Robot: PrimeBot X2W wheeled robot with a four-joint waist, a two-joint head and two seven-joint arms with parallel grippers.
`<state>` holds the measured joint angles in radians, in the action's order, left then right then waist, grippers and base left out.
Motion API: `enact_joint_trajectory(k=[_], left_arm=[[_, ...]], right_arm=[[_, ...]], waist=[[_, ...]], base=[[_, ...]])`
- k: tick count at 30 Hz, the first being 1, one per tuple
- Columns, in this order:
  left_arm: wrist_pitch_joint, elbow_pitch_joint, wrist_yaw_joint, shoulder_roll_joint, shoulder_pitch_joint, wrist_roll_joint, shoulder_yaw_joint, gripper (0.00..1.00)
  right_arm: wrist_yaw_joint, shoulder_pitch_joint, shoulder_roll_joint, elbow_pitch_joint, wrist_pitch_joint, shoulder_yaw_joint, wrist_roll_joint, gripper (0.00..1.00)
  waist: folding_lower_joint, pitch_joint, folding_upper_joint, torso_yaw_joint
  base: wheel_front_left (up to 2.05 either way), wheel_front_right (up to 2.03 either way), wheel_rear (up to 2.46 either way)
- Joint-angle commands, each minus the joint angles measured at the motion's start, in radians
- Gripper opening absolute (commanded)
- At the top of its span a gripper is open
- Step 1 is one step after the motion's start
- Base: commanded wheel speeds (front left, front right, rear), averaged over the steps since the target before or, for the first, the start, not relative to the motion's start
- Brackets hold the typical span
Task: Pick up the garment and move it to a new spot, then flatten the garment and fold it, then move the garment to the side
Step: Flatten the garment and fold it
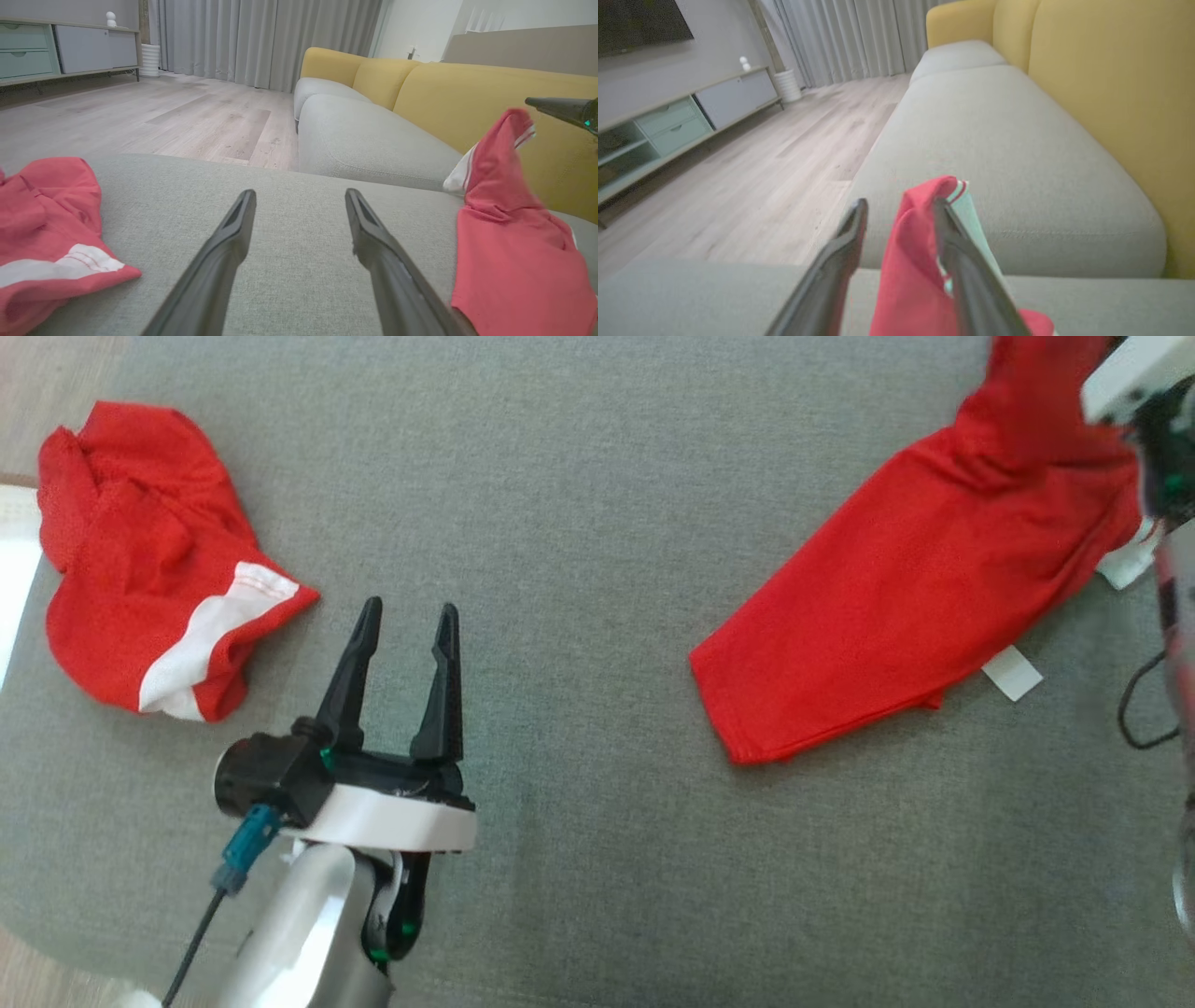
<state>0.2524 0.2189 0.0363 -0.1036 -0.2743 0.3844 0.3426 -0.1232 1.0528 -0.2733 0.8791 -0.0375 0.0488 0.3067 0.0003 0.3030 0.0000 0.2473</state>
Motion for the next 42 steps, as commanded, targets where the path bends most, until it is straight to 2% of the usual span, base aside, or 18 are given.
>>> enact_joint_trajectory(k=[1,5,11,18,23,29,42], left_arm=[[0.009,-0.026,0.005,-0.005,-0.04,-0.014,-0.044,1.0],[0.009,-0.017,0.011,-0.002,-0.029,-0.022,-0.065,1.0],[0.009,-0.004,0.016,-0.02,0.015,-0.024,-0.107,1.0],[0.009,-0.019,0.017,-0.038,0.052,-0.028,-0.128,1.0],[0.004,-0.03,0.022,-0.037,0.032,-0.038,-0.105,1.0],[0.0,-0.041,0.028,-0.026,-0.007,-0.049,-0.074,1.0],[0.005,-0.037,0.031,-0.007,-0.04,-0.054,-0.047,1.0]], right_arm=[[-0.008,0.022,0.009,-0.014,-0.008,0.02,0.003,1.0],[-0.008,-0.001,0.007,0.024,-0.035,0.062,0.019,1.0],[-0.008,-0.089,0.003,0.005,-0.086,0.12,0.041,1.0],[-0.008,-0.232,0.01,0.003,-0.127,0.058,0.028,1.0],[-0.008,-0.266,0.009,0.031,-0.095,-0.048,-0.004,1.0],[-0.008,-0.221,0.02,0.104,-0.099,-0.163,-0.065,1.0],[-0.008,-0.121,0.009,0.254,-0.142,-0.311,-0.238,1.0]], waist=[[-0.0003,-0.001,0.0,-0.002],[-0.0003,-0.033,0.0,-0.036],[-0.0003,-0.116,0.0,-0.121],[-0.0003,-0.14,0.0,-0.171],[-0.0003,-0.092,0.0,-0.149],[-0.0003,-0.022,0.0,-0.102],[-0.0003,0.043,0.0,-0.026]], base=[[0.0,0.0,0.0],[0.0,0.0,0.0],[0.0,0.0,0.0],[0.0,0.0,0.0],[0.0,0.0,0.0],[0.0,0.0,0.0],[0.0,0.0,0.0]])
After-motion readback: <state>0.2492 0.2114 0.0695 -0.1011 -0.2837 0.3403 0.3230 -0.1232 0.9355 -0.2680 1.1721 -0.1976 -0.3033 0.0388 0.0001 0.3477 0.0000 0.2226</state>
